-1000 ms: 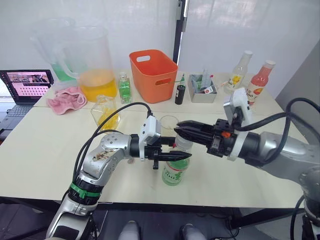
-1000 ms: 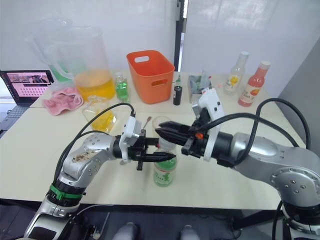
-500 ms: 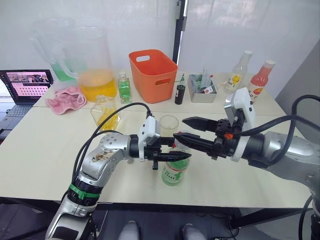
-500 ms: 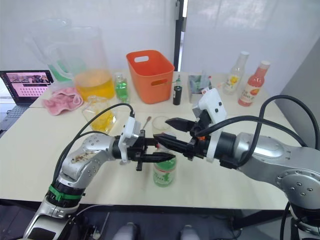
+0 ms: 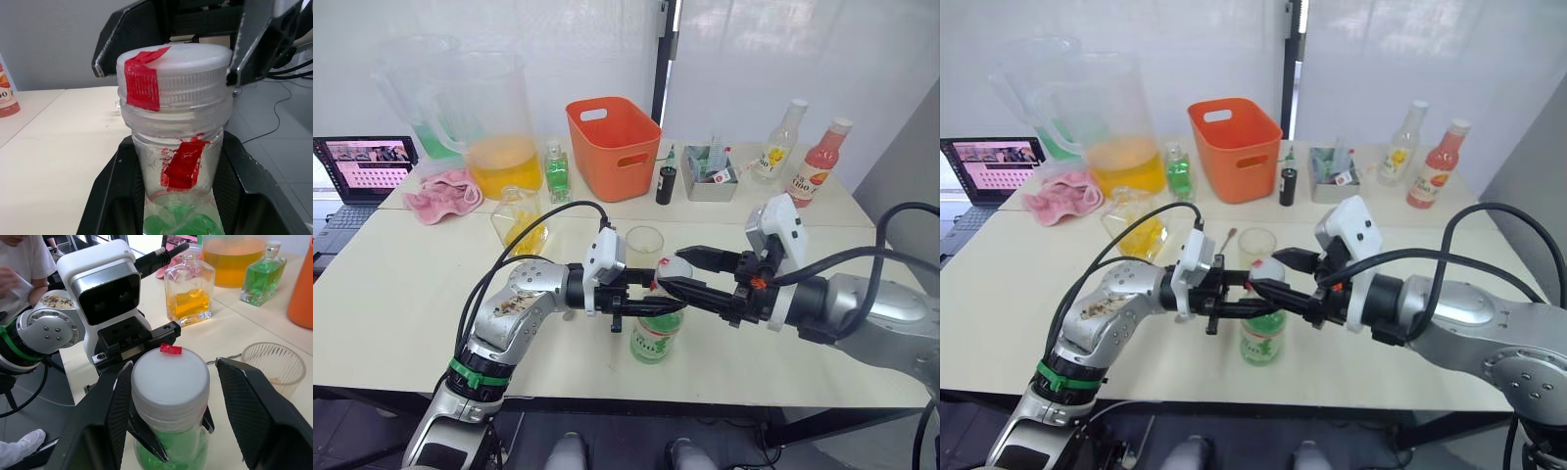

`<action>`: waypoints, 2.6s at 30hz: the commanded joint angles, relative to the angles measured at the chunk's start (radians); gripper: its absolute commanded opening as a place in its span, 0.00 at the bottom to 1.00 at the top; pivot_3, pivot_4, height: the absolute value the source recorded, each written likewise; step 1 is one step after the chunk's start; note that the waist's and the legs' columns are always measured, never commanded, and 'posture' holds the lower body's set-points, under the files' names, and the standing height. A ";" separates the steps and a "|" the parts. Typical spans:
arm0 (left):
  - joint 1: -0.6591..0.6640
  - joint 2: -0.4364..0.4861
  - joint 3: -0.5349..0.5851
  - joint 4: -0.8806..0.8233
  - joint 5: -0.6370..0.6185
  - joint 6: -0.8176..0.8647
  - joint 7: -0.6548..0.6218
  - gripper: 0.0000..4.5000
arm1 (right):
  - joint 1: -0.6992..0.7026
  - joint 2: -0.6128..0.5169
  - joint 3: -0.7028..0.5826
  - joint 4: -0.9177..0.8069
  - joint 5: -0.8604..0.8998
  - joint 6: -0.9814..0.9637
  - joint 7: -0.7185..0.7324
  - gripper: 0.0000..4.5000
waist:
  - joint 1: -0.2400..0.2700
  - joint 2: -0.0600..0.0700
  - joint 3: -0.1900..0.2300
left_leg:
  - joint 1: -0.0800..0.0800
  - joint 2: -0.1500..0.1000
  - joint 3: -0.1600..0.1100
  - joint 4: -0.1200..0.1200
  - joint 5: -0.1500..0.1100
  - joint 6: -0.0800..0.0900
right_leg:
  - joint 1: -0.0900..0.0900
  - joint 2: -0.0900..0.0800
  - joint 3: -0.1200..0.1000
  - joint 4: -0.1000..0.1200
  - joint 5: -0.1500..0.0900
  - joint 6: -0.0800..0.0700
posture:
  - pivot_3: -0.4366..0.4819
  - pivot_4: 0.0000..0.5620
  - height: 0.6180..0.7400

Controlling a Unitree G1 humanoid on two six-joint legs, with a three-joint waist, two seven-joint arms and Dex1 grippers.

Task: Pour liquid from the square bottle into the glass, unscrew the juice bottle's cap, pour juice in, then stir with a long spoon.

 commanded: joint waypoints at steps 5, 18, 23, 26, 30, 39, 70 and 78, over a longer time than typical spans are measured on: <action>-0.002 0.003 -0.020 0.017 0.028 0.004 0.009 0.30 | -0.011 -0.006 -0.017 -0.011 -0.016 -0.017 0.024 0.37 | 0.000 0.000 0.000 | 0.000 0.000 0.000 0.000 0.000 0.000 | 0.000 0.000 0.000 0.000 0.000 0.000 | 0.48 0.27 0.70; 0.000 0.027 -0.007 0.011 0.041 -0.007 0.015 0.30 | -0.232 -0.041 0.212 0.199 -0.400 -0.076 0.727 0.37 | -0.006 0.000 0.000 | 0.001 0.000 0.000 0.000 0.000 0.000 | 0.000 0.000 0.000 0.000 0.000 0.000 | 0.48 0.27 0.70; 0.018 0.039 0.002 -0.016 0.040 -0.003 0.030 0.30 | -0.359 -0.020 0.357 0.427 -0.656 -0.275 1.159 0.37 | -0.011 0.000 0.000 | 0.001 0.000 0.001 0.000 0.000 0.000 | 0.000 0.000 0.000 0.000 0.000 0.000 | 0.48 0.27 0.70; 0.031 0.043 0.012 -0.038 0.038 0.012 0.056 0.30 | -0.447 0.043 0.417 0.585 -0.770 -0.405 1.360 0.37 | -0.018 0.000 0.000 | 0.001 0.000 0.001 0.000 0.000 0.000 | 0.000 0.000 0.000 0.001 0.000 0.000 | 0.48 0.27 0.70; 0.039 0.044 0.016 -0.055 0.030 0.023 0.075 0.30 | -0.516 0.114 0.440 0.701 -0.834 -0.486 1.499 0.36 | -0.017 0.000 0.000 | 0.002 0.000 0.000 -0.001 0.000 0.000 | 0.000 0.000 0.000 0.001 0.003 0.006 | 0.48 0.27 0.70; 0.051 0.049 0.021 -0.093 0.020 0.050 0.098 0.30 | -0.603 0.143 0.469 0.784 -0.809 -0.546 1.507 0.36 | -0.018 0.000 0.000 | 0.002 0.000 0.000 -0.001 0.000 -0.001 | 0.000 0.000 0.000 0.002 0.002 0.003 | 0.48 0.27 0.70; 0.024 0.018 -0.011 -0.016 0.020 -0.007 0.050 0.30 | -0.045 0.183 -0.227 0.727 -1.033 -0.143 0.377 0.36 | -0.012 0.002 -0.001 | 0.000 -0.001 0.001 0.001 0.000 0.000 | -0.001 0.000 0.001 0.001 0.005 0.008 | 0.48 0.27 0.70; 0.024 0.020 -0.005 -0.015 0.023 -0.005 0.060 0.30 | 0.006 0.277 -0.205 0.872 -1.143 -0.242 0.243 0.36 | -0.013 0.002 -0.001 | 0.001 -0.001 0.001 0.001 0.000 0.000 | 0.000 0.000 0.001 0.001 0.005 0.008 | 0.48 0.27 0.70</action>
